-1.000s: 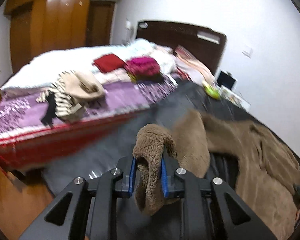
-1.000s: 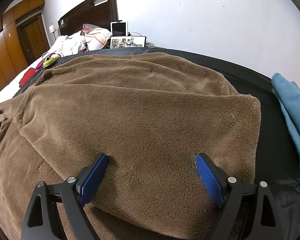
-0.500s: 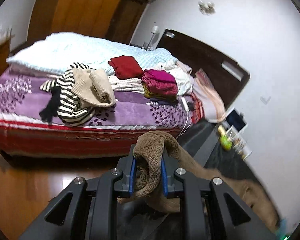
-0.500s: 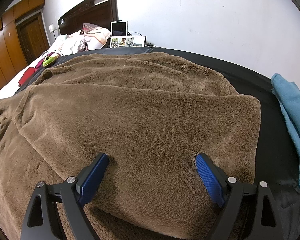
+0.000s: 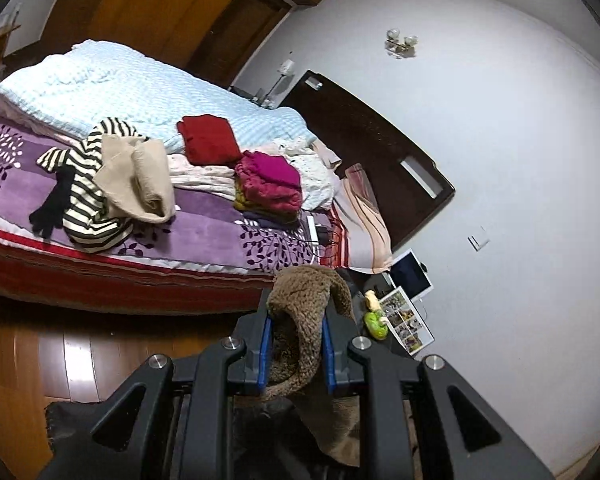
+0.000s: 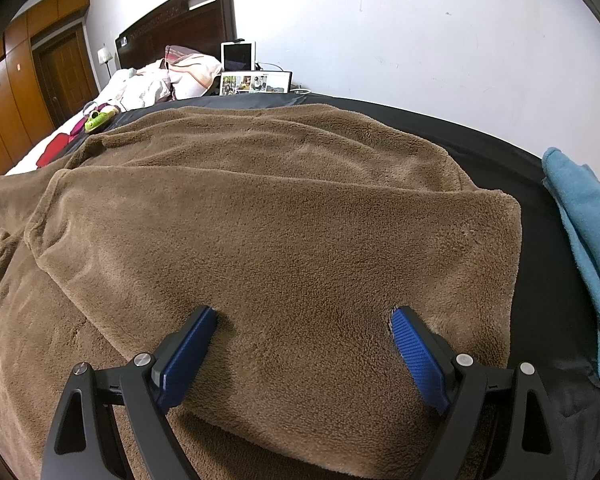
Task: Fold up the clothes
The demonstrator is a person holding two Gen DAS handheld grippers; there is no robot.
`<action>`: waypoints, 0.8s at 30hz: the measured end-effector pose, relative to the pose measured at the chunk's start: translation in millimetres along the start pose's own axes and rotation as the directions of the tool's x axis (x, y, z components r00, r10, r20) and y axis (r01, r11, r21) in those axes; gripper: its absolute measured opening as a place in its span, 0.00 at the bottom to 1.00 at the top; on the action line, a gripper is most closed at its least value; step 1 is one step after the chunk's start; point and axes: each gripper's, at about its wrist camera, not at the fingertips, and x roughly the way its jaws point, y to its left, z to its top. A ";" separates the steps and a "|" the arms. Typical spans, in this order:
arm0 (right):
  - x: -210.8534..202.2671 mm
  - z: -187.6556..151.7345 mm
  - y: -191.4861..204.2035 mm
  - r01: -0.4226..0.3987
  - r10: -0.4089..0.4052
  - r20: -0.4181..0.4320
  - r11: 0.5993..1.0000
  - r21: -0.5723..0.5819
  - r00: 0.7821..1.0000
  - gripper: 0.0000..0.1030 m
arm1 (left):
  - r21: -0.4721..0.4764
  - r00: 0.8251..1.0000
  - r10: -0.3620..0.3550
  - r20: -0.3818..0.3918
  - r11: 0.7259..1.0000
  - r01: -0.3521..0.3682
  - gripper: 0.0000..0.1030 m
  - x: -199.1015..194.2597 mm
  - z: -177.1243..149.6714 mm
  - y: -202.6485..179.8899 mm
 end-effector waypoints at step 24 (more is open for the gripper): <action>-0.7 -1.0 -0.8 -0.015 0.015 0.004 1.000 0.007 1.000 0.89 | 0.367 0.928 -0.310 -0.204 0.855 0.366 0.22 -59.6 -124.3 -257.5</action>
